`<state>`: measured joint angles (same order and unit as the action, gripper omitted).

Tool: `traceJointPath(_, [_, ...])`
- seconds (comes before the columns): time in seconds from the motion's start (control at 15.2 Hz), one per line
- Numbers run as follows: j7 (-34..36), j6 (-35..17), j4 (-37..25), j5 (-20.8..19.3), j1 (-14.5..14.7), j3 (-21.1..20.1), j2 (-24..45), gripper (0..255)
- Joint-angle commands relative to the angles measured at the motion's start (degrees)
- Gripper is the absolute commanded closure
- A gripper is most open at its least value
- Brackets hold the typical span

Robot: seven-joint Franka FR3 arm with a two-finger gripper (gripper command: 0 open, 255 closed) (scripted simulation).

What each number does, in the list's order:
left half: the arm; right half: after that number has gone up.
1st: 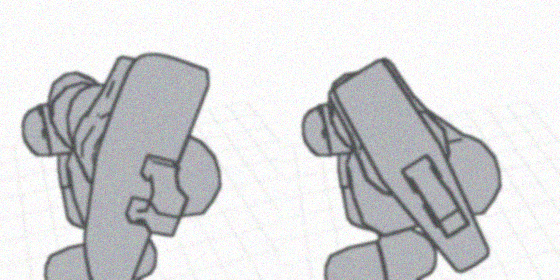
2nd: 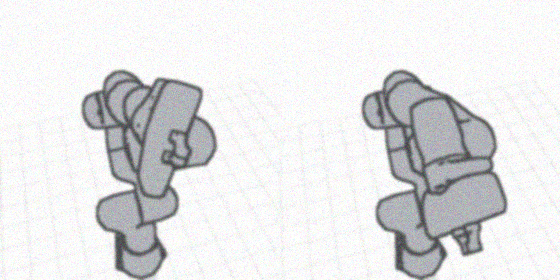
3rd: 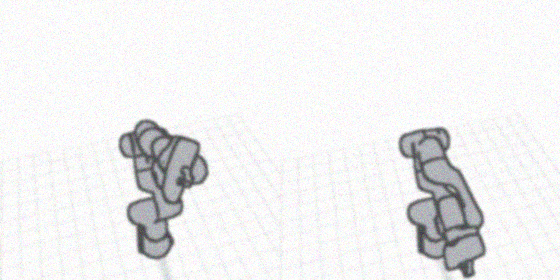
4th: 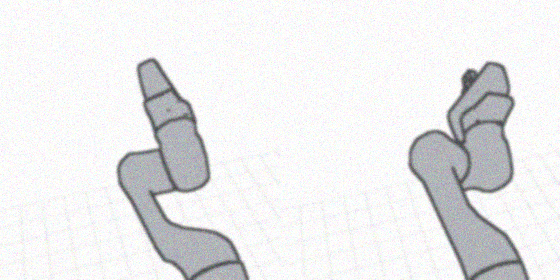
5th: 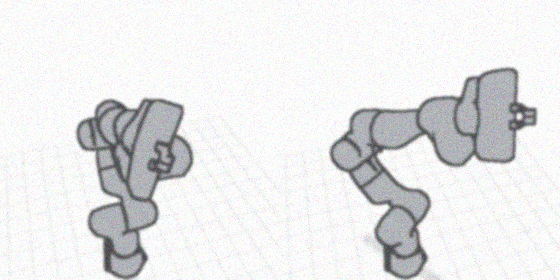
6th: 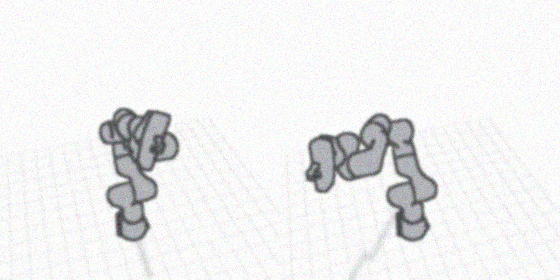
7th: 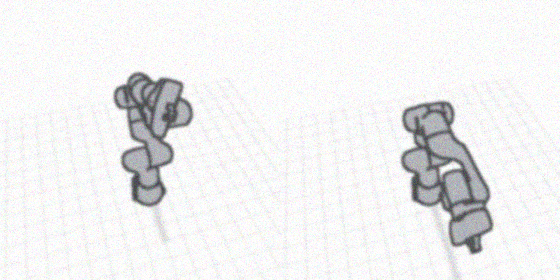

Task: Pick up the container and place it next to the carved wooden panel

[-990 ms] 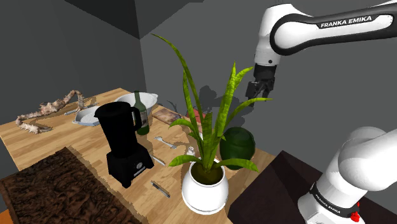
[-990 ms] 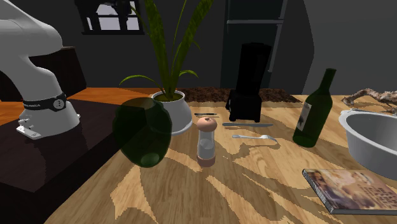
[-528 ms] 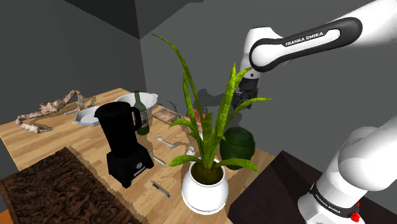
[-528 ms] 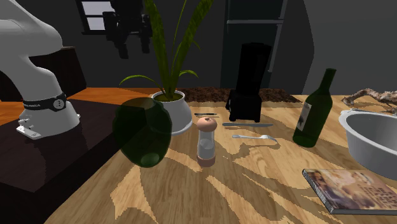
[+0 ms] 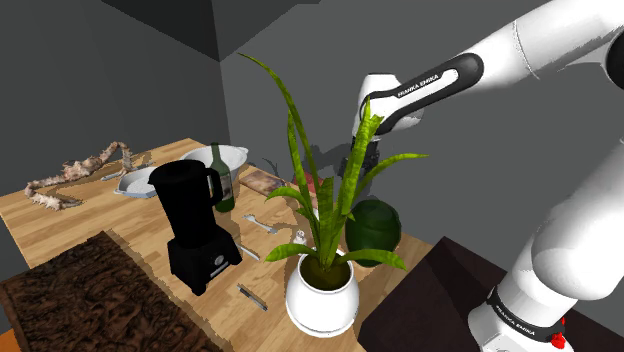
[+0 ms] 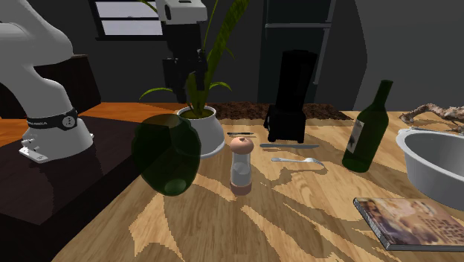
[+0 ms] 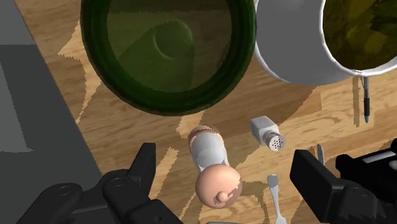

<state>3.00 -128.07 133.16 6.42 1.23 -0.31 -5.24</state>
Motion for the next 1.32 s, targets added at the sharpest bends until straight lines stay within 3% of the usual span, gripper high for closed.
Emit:
traceJointPath(0.0, [-0.70,-2.86,-2.00,1.17,0.16,0.01,4.42,0])
traceJointPath(0.66, [-4.73,-11.29,-16.54,6.84,-0.46,-1.09,25.83,0])
traceJointPath(1.25, [-5.22,-15.72,-16.66,7.58,-0.18,-1.66,30.32,0])
